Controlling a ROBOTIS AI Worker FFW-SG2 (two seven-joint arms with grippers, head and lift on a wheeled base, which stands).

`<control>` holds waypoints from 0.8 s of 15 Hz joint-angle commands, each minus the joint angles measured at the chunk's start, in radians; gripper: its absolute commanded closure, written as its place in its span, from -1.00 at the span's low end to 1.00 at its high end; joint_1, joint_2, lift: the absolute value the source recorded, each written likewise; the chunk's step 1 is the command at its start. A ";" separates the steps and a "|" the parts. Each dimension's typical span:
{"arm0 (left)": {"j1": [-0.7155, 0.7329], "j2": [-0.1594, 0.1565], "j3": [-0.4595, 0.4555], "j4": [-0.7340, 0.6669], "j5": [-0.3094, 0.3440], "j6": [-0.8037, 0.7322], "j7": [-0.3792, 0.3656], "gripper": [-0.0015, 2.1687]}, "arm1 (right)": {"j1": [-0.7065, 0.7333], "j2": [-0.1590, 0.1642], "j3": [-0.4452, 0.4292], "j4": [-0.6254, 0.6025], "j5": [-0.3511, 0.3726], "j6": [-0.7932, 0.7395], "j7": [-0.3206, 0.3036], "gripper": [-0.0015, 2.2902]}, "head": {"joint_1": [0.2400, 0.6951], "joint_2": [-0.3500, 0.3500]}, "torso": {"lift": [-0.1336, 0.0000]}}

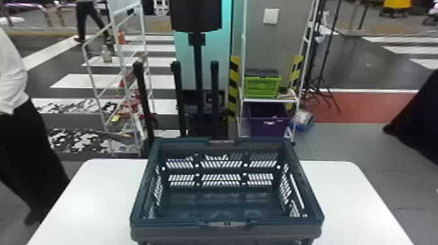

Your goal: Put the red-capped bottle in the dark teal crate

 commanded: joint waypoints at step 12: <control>0.000 0.003 0.037 -0.041 0.002 0.017 -0.018 0.65 | 0.008 0.003 -0.001 -0.001 -0.002 -0.012 0.000 -0.87 | 0.14 0.00 | 1.00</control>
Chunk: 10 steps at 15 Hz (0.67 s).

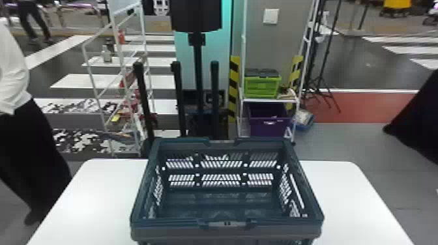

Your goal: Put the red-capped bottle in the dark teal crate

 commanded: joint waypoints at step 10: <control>-0.468 0.031 0.288 -0.508 -0.031 1.326 -0.350 0.65 | 0.008 0.010 -0.010 -0.009 0.000 0.000 0.000 -0.87 | 0.14 0.00 | 1.00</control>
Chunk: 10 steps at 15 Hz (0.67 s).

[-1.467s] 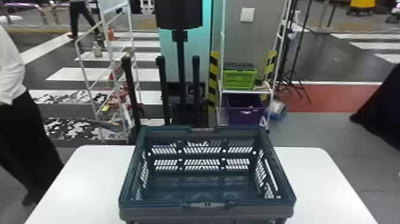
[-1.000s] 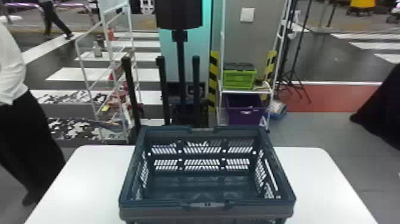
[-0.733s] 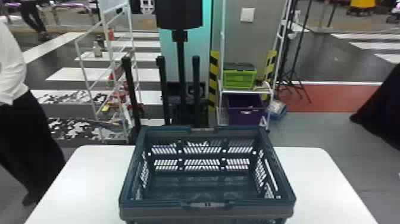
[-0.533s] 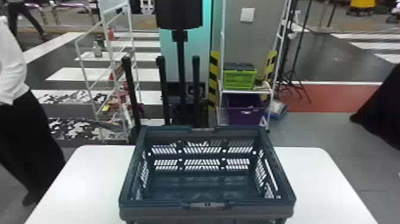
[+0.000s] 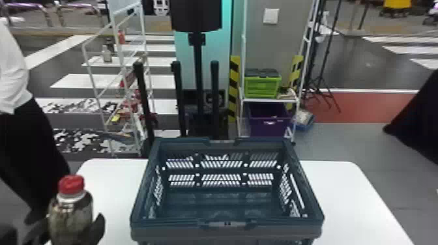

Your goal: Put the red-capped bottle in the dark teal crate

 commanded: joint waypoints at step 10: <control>-0.868 0.130 -0.401 0.268 -0.301 0.704 -0.502 0.65 | 0.020 0.037 -0.023 -0.019 0.012 0.003 -0.001 -0.87 | 0.14 0.00 | 1.00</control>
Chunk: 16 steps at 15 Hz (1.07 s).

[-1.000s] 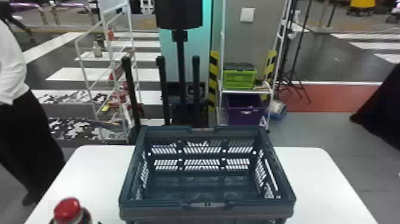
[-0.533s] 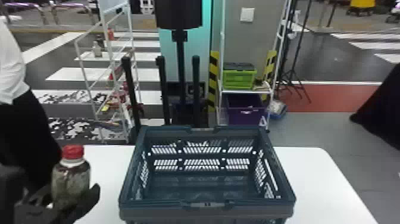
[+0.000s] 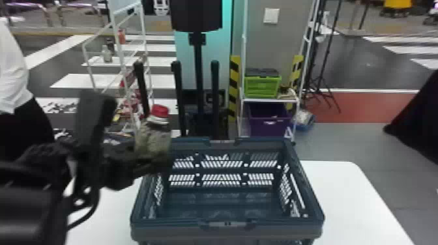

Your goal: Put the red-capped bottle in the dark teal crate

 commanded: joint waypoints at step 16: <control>-0.543 -0.124 -0.581 1.363 -0.256 -0.535 -0.373 0.65 | 0.014 0.006 -0.001 0.032 -0.010 -0.061 0.001 -0.87 | 0.14 0.00 | 1.00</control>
